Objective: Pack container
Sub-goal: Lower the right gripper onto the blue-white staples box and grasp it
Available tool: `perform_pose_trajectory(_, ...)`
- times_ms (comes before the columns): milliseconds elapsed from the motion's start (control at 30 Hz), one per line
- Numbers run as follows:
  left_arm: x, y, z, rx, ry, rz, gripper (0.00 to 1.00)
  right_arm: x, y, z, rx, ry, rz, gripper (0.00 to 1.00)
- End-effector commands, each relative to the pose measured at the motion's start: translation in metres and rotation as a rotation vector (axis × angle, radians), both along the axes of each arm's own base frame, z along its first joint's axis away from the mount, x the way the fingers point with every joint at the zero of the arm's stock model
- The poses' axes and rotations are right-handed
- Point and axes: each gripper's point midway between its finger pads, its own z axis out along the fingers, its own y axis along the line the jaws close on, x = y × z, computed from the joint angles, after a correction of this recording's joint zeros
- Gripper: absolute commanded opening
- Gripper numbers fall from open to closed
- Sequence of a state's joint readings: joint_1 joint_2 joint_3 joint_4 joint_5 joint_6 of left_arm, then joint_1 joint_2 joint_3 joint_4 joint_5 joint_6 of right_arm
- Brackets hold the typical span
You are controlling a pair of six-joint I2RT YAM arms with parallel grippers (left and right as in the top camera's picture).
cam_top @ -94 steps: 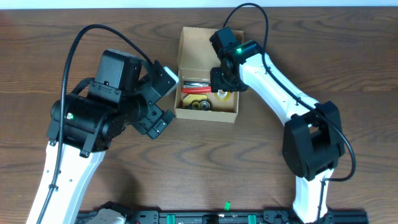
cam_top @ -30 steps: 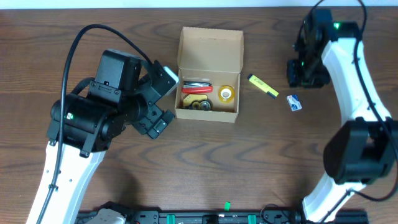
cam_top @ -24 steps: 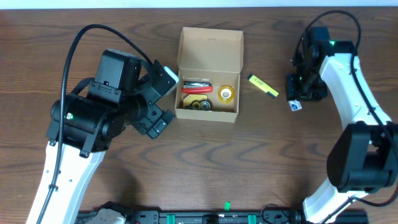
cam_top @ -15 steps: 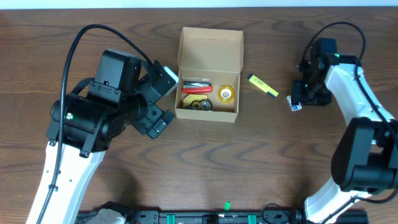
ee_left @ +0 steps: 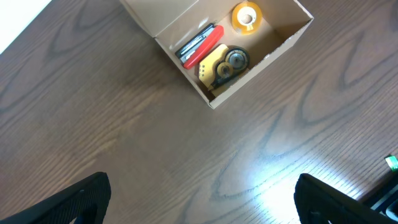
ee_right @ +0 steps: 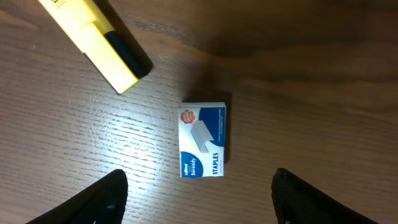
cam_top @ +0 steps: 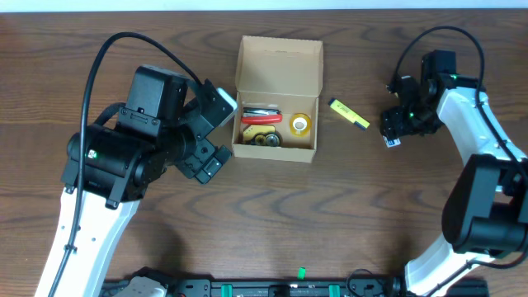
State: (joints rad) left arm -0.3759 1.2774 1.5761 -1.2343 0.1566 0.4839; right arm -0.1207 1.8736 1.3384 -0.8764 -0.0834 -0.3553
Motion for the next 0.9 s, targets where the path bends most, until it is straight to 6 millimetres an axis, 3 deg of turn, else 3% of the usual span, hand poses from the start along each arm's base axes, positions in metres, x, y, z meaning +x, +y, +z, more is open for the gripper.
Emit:
perform_pose_trajectory(0,0.001,0.001,0.010,-0.002,-0.028,-0.004,0.95,-0.005,0.004,-0.016,0.027,0.041,0.045,0.74)
perform_pose_trajectory(333,0.001,0.001,0.010,-0.002,-0.028,-0.004,0.95,-0.008,0.000,-0.043,0.031,0.102,0.022,0.67)
perform_pose_trajectory(500,0.001,0.001,0.010,-0.002,-0.028,-0.004,0.95,-0.002,-0.012,-0.046,-0.025,0.084,-0.044,0.65)
perform_pose_trajectory(867,0.001,0.001,0.010,-0.002,-0.028,-0.004,0.95,0.005,-0.011,-0.047,-0.015,0.057,-0.066,0.63)
